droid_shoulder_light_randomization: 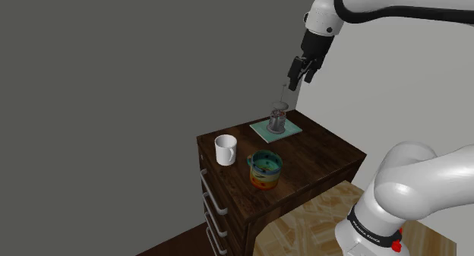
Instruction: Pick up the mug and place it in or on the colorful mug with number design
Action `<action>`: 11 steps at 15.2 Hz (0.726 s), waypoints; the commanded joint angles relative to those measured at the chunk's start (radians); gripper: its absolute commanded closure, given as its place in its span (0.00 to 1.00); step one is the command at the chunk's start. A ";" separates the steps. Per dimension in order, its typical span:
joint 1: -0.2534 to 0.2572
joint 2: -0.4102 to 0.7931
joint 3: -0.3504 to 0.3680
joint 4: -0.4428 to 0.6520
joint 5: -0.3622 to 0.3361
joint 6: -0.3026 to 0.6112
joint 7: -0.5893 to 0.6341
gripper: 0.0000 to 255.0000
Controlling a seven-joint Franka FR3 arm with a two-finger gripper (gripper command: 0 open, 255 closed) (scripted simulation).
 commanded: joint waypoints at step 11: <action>0.048 0.249 0.030 -0.076 0.056 0.295 0.008 0.00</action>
